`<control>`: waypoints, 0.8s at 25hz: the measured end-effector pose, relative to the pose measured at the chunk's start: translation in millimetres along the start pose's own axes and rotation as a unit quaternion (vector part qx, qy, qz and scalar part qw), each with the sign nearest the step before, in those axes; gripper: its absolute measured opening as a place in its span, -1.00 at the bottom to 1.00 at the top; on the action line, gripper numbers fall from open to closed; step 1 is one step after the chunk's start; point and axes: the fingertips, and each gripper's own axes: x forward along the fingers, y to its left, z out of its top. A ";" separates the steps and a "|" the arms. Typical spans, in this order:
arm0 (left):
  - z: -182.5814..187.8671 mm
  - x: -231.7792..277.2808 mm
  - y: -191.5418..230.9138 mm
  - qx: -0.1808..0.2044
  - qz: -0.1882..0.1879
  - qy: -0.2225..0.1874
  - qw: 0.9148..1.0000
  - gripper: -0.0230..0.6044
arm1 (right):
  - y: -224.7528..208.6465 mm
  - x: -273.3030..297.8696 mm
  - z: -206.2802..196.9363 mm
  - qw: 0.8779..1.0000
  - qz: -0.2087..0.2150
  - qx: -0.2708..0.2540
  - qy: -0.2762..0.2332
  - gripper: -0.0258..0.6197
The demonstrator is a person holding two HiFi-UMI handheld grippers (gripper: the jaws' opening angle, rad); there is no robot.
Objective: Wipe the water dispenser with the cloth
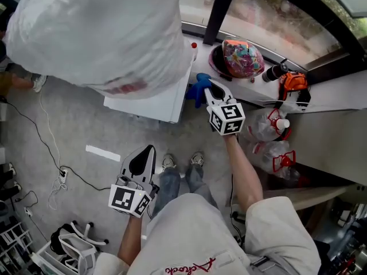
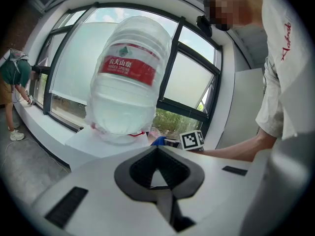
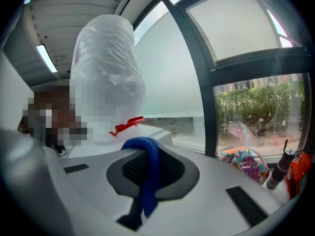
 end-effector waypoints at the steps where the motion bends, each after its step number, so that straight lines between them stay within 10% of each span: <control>1: -0.9 -0.2 -3.1 0.000 -0.004 0.000 1.000 -0.89 | 9.5 -10.5 -10.1 1.000 0.005 0.002 0.008 -0.83; 11: -7.9 -7.5 -19.9 0.001 -0.015 0.002 1.000 -0.89 | 99.4 -75.8 -121.8 0.992 0.048 0.057 0.098 -0.83; 20: -13.8 -10.6 -10.7 0.000 -0.006 0.008 1.000 -0.89 | 118.9 -61.1 -112.5 0.993 0.057 0.069 0.082 -0.83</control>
